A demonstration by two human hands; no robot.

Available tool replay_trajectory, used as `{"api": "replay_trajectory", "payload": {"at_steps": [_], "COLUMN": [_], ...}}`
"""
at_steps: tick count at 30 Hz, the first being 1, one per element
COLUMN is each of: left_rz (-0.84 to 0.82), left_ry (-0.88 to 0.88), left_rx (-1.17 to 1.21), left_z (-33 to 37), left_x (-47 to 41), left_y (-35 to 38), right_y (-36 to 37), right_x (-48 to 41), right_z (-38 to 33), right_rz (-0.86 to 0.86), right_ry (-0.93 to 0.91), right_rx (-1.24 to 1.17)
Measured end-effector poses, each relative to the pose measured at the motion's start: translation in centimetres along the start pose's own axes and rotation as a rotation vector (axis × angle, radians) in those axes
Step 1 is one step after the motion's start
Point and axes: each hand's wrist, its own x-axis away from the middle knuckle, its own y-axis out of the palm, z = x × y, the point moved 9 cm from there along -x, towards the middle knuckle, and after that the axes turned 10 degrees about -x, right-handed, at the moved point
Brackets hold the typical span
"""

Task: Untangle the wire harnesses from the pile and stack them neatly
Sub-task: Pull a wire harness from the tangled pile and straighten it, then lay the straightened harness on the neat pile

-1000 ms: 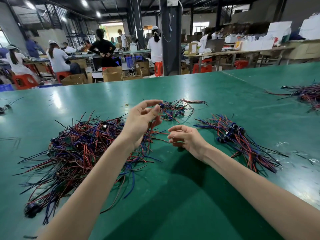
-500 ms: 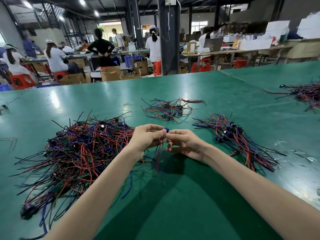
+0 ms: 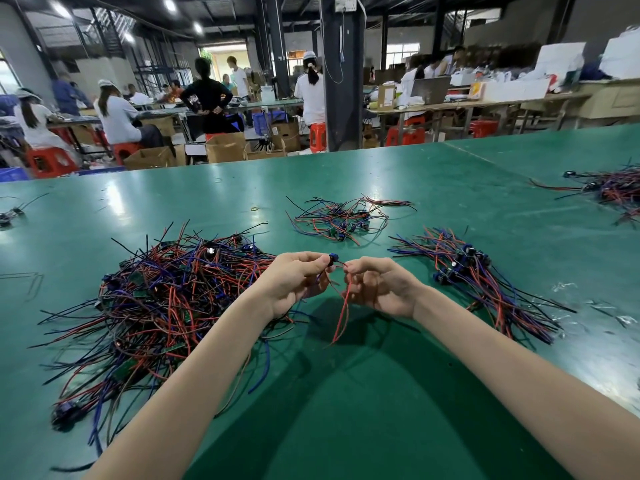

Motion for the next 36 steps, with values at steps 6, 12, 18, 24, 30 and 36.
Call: {"api": "replay_trajectory", "payload": {"at_steps": [6,12,18,24,30,36], "left_rz": [0.018,-0.057,-0.028,0.019,0.076,0.213], "left_ry": [-0.001,-0.049,0.002,0.006,0.054,0.106], "left_rx": [0.053,-0.043,-0.062,-0.063,-0.152,-0.046], "left_z": [0.0,-0.4,0.2,0.7,0.4,0.0], "left_x": [0.0,0.2,0.0,0.2,0.1,-0.3], "left_y": [-0.5,0.2,-0.1,-1.2,-0.3,-1.0], "right_y": [0.5,0.1,0.6,-0.4,1.4,3.2], "right_x": [0.3,0.4,0.3,0.7,0.7,0.7], "right_z": [0.4,0.0,0.3,-0.7,-0.1,1.0], "right_rz": [-0.063,-0.046,-0.103,-0.084,-0.193,-0.249], "right_ry": [0.046,0.034,0.035,-0.001,-0.008,0.041], "right_rx": [-0.121,-0.072,0.041,0.092,0.057,0.226]}}
